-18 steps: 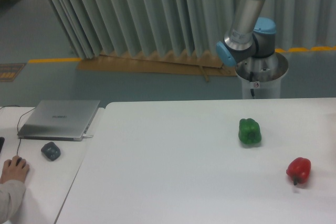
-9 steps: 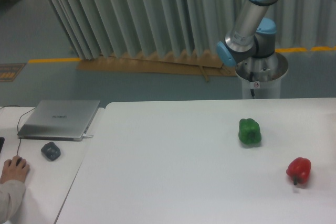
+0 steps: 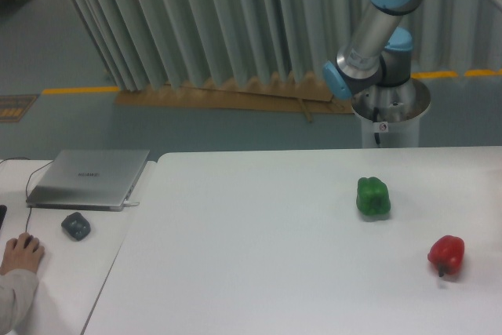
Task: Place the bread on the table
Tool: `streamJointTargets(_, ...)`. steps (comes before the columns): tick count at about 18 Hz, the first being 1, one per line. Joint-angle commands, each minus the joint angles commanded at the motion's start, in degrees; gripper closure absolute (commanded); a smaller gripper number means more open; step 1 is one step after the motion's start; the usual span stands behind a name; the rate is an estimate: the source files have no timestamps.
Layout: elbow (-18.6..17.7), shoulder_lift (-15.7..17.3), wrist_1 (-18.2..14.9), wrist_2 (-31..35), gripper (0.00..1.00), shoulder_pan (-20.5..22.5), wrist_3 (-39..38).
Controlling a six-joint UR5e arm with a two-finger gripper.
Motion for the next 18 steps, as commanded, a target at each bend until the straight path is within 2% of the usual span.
streamJointTargets(4, 1.8, -1.3, 1.6, -0.3, 0.0, 0.0, 0.6)
streamJointTargets(17, 1.3, -3.3, 2.1, 0.4, 0.0, -0.9, -0.2)
streamJointTargets(18, 1.2, -3.3, 2.1, 0.4, 0.14, -0.9, -0.3)
